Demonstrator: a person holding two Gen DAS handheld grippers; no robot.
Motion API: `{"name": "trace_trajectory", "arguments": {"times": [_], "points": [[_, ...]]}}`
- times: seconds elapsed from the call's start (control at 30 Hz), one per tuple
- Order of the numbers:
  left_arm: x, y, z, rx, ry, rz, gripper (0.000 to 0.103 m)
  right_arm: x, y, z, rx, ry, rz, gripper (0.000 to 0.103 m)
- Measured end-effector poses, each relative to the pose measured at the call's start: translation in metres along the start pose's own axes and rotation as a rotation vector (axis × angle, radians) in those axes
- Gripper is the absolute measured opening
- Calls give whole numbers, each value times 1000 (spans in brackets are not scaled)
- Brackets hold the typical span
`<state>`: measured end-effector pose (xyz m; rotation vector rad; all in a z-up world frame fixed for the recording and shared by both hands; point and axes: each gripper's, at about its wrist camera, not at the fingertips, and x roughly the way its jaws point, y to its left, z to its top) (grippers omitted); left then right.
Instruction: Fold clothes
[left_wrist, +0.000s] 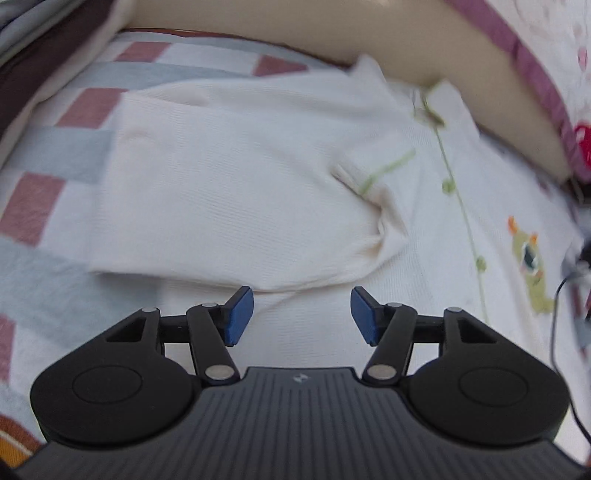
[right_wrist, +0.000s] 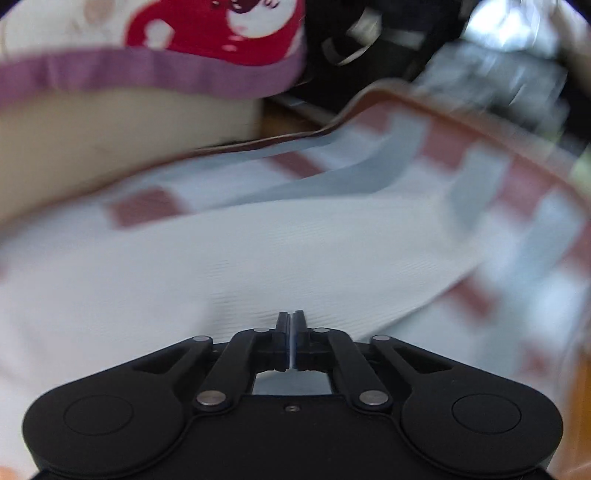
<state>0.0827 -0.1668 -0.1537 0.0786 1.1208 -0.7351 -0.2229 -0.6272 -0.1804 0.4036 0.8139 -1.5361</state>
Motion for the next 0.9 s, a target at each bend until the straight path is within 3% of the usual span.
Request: {"name": "trace_trajectory", "arguments": {"times": [0.1,0.17,0.27,0.4,0.47,0.53,0.6,0.7,0.77,0.8,0.83,0.9], "points": [[-18,20,8,-23,-46,45,58,-41,14,-2,-26,5,213,11],[-23,31,9,-4,-75,127,59,-69,24,-4,-40,9,366,30],[-19,53,9,-30,-60,216,62,-111,38,-7,-62,14,595,32],[-8,73,13,-101,-37,225,62,-190,127,-37,-397,28,966,35],[-5,72,13,-91,-36,245,62,-230,165,-57,-570,-6,1103,53],[-6,73,13,-71,-48,261,62,-260,198,-80,-707,-55,1153,62],[-9,77,13,-64,-68,274,62,-277,229,-101,-832,-75,1150,62],[-13,89,16,-79,-94,287,62,-285,269,-129,-984,-39,1112,61],[-11,99,15,-127,-69,232,62,-281,280,-135,-1041,-49,1059,60],[-9,104,14,-158,-51,196,62,-281,279,-133,-1047,-75,1056,53],[-7,106,13,-184,-38,168,62,-282,277,-131,-1053,-102,1053,15],[-6,100,14,-154,-55,179,62,-283,267,-118,-1016,-165,1056,10]]}}
